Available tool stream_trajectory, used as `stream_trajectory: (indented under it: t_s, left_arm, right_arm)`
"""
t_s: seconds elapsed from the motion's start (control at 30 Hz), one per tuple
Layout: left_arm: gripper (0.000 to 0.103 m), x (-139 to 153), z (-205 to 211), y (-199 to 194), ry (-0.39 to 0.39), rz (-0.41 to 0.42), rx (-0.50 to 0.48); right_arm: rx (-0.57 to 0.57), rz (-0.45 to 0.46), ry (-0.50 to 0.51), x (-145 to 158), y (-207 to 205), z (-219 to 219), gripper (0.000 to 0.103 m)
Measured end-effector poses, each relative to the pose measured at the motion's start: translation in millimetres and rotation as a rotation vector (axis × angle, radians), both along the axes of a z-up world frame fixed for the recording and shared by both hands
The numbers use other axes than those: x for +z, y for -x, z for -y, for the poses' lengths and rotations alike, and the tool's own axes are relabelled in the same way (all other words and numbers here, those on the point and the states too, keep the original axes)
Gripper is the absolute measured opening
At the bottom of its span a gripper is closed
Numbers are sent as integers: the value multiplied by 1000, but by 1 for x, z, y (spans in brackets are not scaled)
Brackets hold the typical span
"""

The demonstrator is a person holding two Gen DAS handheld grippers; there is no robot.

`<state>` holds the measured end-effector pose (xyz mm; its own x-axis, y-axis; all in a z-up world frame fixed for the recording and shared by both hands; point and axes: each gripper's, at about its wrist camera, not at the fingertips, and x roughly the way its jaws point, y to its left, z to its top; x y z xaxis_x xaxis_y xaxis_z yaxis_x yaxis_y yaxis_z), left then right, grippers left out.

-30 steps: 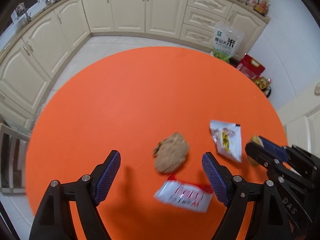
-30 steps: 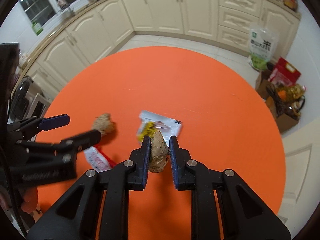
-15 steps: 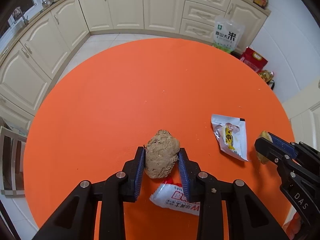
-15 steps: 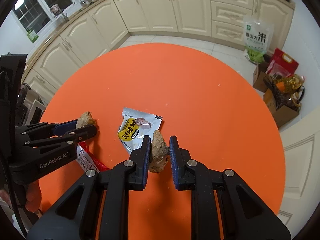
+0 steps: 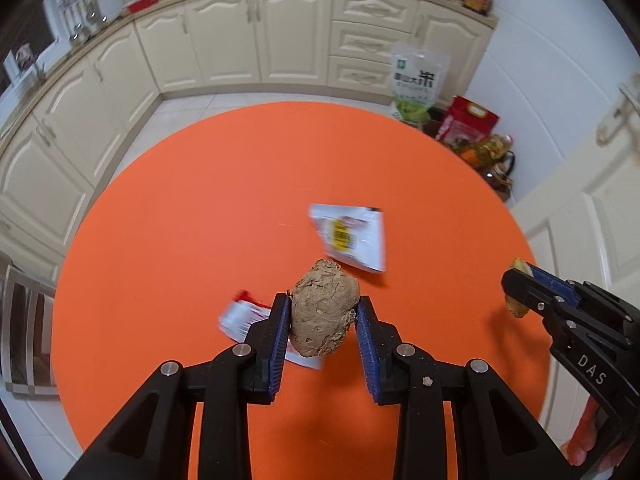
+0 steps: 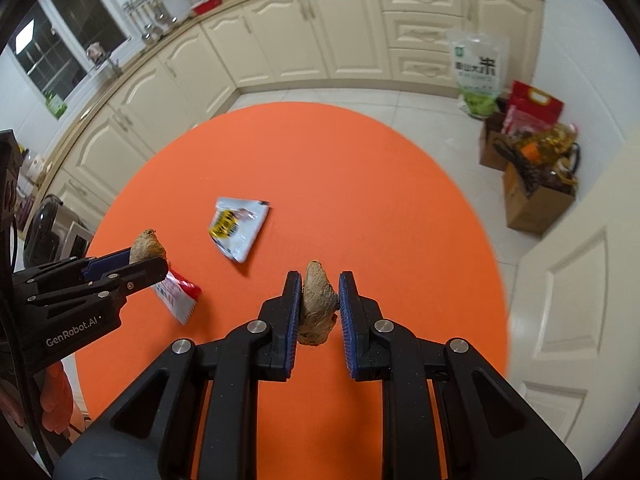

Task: Collect trash
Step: 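Carry the brown lump and ginger piece over the blue bin, then open both grippers to drop the lump and ginger into the blue bin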

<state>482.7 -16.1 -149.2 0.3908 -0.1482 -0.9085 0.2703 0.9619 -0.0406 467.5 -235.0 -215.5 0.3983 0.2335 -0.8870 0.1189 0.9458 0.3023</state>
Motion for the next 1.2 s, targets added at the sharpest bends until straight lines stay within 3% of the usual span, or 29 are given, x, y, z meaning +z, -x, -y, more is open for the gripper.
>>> stream_trajectory:
  t_s: [0.47, 0.73, 1.2]
  left_arm:
    - [29, 21, 111, 109, 45, -17, -295]
    - [29, 7, 172, 140, 32, -64, -421]
    - [30, -10, 234, 165, -22, -134, -522]
  right_arm:
    - [-239, 15, 59, 42, 134, 93, 18]
    - [-359, -16, 78, 41, 200, 132, 18]
    - [-443, -66, 68, 28, 253, 162, 18]
